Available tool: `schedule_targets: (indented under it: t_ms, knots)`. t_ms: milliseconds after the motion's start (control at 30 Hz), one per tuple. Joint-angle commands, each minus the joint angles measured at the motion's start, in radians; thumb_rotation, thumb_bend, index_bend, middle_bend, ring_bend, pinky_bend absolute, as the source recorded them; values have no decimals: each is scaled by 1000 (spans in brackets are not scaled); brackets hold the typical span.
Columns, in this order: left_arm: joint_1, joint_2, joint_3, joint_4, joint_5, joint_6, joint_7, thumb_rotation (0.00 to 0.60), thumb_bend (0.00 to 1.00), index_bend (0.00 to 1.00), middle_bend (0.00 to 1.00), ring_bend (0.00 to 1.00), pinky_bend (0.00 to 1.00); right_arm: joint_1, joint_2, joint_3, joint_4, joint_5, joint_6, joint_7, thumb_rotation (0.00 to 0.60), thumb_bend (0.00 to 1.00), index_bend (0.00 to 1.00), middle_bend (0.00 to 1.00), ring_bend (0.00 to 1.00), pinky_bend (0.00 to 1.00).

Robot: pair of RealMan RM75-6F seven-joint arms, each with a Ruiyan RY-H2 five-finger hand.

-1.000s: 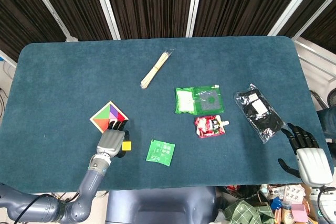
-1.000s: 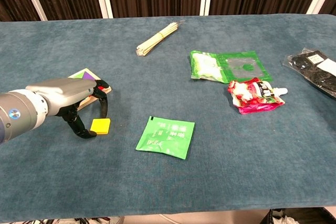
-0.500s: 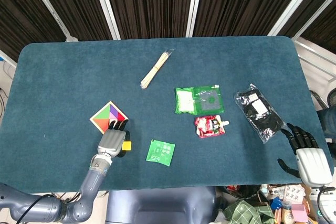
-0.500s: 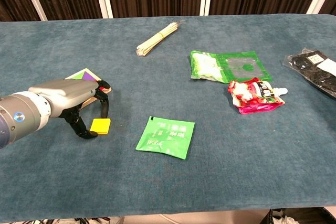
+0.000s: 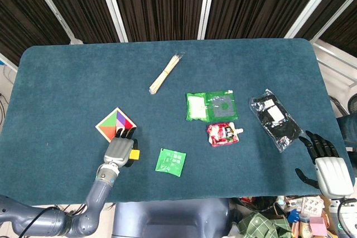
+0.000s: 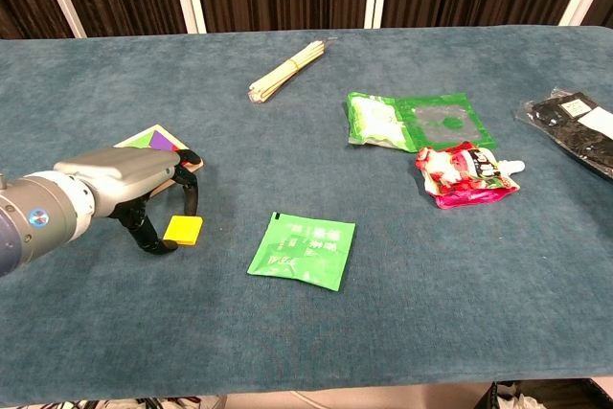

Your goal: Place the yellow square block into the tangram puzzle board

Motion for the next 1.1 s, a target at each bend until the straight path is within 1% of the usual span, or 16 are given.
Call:
schedule_targets:
  t_ms: [33,200,300,400,467,600,733,767,900,1100]
  knots:
    - [3,3,-7,-8,7,2,-7,600,337,468,0,0,0,0,0,0,-1,1,0,0,600,161,147,40,72,129]
    - [3,26,-29,-38,24,14,-16,600,336,466,0,0,0,0,0,0,-1,1,0,0,600,162,147,40,72,129]
    - [1,65,-52,-69,47,13,-33,600,337,465,0,0,0,-1,0,0,-1,2,1,-1,600,161,147,40,72,129]
    - [-2,127,-74,-101,41,-38,-70,600,337,463,0,0,0,-1,0,1,-2,2,2,0,600,161,147,40,72,129]
    - [-5,180,-98,-107,34,-78,-106,600,337,464,0,0,0,-2,0,1,-2,3,2,-1,600,161,147,40,72,129]
    - [-4,243,-120,-62,57,-138,-175,600,337,464,0,0,0,-3,-1,1,-4,4,4,-5,600,161,147,40,72,129]
    - [7,280,-153,-15,36,-208,-284,600,337,466,0,0,0,-4,-3,0,-5,2,6,-10,600,162,147,40,72,129]
    - [9,284,-154,-1,38,-218,-299,600,336,466,0,0,0,-4,-3,0,-5,1,6,-11,600,162,147,40,73,129]
    - [14,286,-143,71,41,-259,-342,600,337,465,0,0,0,-5,-3,0,-6,3,7,-13,600,161,147,40,72,129]
    - [3,271,-122,134,35,-300,-355,600,336,463,0,0,0,-5,-4,1,-5,4,6,-13,600,161,147,40,72,129]
